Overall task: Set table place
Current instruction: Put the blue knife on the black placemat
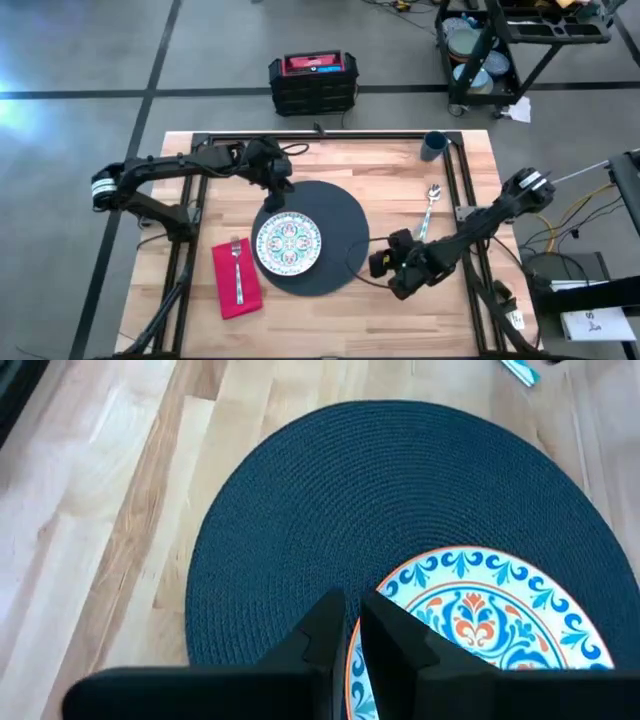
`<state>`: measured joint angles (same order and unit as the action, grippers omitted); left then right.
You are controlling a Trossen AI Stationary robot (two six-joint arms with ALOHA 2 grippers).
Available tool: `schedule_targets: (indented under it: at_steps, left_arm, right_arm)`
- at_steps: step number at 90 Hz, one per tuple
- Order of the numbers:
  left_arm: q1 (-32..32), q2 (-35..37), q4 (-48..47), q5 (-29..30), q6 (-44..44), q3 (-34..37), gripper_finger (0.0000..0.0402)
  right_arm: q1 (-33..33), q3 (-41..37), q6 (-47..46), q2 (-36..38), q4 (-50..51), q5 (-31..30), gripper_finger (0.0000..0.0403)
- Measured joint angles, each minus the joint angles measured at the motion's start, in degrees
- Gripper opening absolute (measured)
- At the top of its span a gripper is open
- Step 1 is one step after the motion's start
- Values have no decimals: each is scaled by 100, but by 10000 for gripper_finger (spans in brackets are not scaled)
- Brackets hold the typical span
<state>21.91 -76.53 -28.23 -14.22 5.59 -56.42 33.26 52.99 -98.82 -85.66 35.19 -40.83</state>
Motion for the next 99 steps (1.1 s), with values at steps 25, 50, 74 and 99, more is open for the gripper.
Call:
schedule_targets:
  at_steps: [25, 50, 74, 99]
  left_arm:
    - [-23, 0, 35, -33, -368, 0, 20]
    - [-138, 0, 52, -37, -440, -2, 20]
    - [-136, -2, 218, 7, -950, -4, 20]
    - [-136, 4, 428, 2, -1056, -4, 20]
  right_arm:
    - [-66, 2061, -330, 300, 2849, 654, 0]
    - [410, 2802, -2251, -509, 3348, 324, 0]
    - [236, 2894, 959, -477, 2928, 135, 0]
    - [239, 2907, 2872, -370, 2212, 207, 0]
